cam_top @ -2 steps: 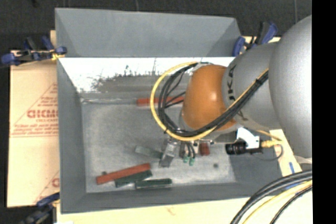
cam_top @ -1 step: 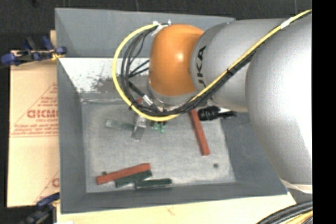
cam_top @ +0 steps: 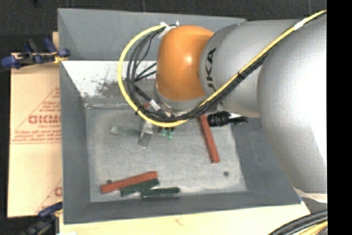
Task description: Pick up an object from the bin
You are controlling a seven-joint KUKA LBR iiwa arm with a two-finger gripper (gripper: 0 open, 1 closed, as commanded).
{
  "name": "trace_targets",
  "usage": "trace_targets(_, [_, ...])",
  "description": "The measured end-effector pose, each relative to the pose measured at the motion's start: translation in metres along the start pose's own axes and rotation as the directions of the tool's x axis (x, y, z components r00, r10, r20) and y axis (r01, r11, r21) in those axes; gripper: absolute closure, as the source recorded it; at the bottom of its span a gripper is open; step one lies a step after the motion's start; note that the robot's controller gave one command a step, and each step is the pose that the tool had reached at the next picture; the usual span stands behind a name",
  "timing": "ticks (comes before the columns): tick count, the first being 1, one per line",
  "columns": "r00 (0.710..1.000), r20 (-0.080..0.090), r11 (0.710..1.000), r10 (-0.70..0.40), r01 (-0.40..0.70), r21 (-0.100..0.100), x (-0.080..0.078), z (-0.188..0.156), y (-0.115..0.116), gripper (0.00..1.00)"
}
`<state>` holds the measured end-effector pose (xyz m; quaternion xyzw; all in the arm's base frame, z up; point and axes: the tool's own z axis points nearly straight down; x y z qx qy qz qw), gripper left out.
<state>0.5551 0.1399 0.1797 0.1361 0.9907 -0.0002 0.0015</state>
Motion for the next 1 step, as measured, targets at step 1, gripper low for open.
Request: trace_targets(1, [1.000, -0.005, 1.000, -0.003, 0.003, 0.003, 0.0393, -0.0219, 0.0099, 1.00])
